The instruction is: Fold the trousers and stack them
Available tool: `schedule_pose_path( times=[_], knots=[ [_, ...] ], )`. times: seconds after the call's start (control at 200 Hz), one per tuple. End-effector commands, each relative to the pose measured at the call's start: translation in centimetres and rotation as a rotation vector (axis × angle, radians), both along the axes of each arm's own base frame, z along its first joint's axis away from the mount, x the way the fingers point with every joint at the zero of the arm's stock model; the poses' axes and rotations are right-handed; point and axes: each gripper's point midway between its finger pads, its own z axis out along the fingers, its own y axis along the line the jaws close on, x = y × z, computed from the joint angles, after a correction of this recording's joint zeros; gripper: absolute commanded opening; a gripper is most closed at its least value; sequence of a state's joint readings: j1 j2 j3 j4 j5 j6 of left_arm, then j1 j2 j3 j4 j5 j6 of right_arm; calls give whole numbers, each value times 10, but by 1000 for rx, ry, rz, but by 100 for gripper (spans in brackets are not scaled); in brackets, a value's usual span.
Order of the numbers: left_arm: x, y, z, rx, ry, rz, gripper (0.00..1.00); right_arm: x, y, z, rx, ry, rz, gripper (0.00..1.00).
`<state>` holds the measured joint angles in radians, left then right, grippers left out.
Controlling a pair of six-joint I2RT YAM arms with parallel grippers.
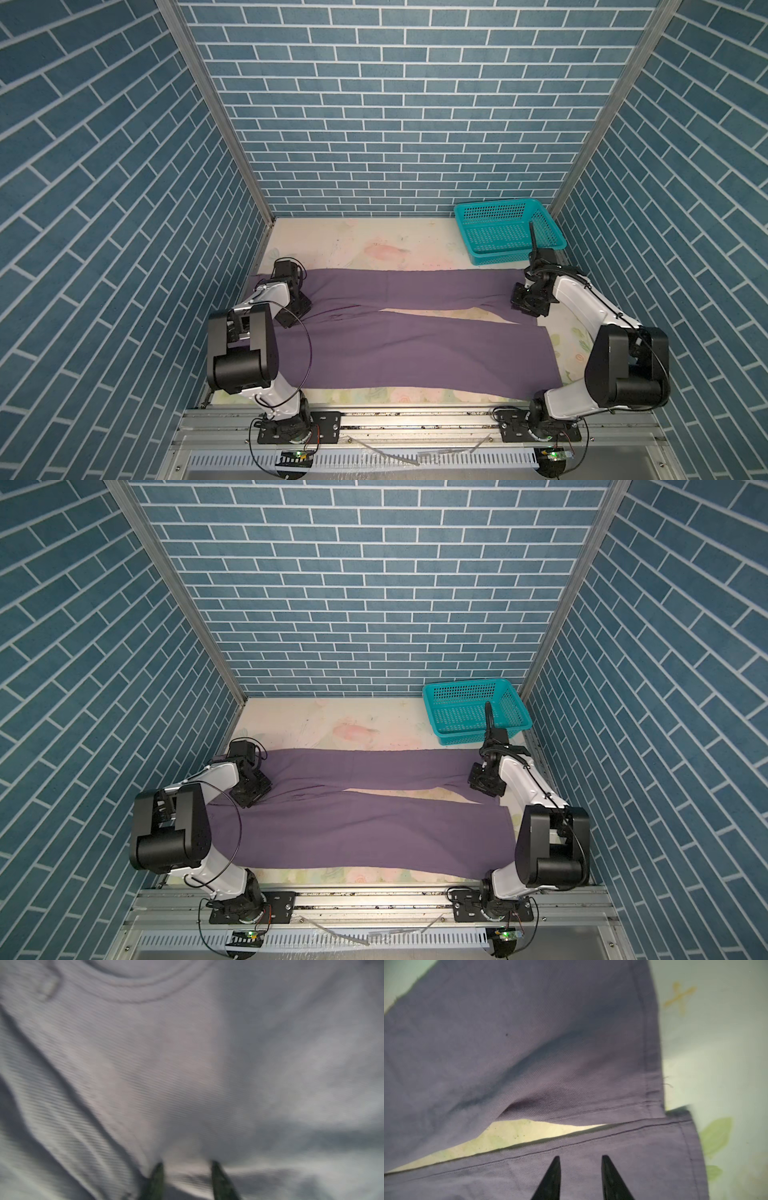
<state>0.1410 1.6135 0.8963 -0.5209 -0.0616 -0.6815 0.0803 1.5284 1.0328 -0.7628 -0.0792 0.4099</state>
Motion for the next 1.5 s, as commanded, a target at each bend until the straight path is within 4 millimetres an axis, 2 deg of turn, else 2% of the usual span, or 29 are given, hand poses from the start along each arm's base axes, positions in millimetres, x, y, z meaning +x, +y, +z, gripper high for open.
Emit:
schedule_pose_path(
  times=[0.0,0.115,0.245,0.405,0.545,0.675,0.8,1.025,1.1,1.145,1.215,1.365,1.495],
  knots=[
    [2,-20,20,49,2,-101,59,19,28,-7,22,-39,99,40],
    [15,-59,36,64,-64,-237,59,38,57,-13,60,-79,167,41],
    [16,-96,47,99,-94,-379,48,45,79,-25,40,-78,260,43],
    [14,-133,45,128,-101,-543,45,42,80,-43,-2,-42,308,43],
    [20,-162,36,105,-94,-637,45,46,82,-47,-7,-45,333,43],
    [31,-191,28,88,-85,-709,52,59,88,-45,5,-68,337,43],
    [41,-203,18,89,-54,-720,62,72,92,-44,7,-79,337,42],
    [62,-218,14,63,-58,-729,63,88,96,-43,9,-94,314,42],
    [69,-225,14,52,-60,-747,52,94,97,-43,12,-96,297,41],
    [74,-229,13,49,-58,-759,39,97,97,-44,14,-97,285,41],
    [81,-232,12,53,-50,-773,29,98,97,-46,14,-92,273,40],
    [94,-235,12,67,-41,-795,7,99,78,-45,-85,-86,222,40],
    [105,-236,23,75,-62,-800,0,91,74,-34,-83,-113,226,41]
  ],
)
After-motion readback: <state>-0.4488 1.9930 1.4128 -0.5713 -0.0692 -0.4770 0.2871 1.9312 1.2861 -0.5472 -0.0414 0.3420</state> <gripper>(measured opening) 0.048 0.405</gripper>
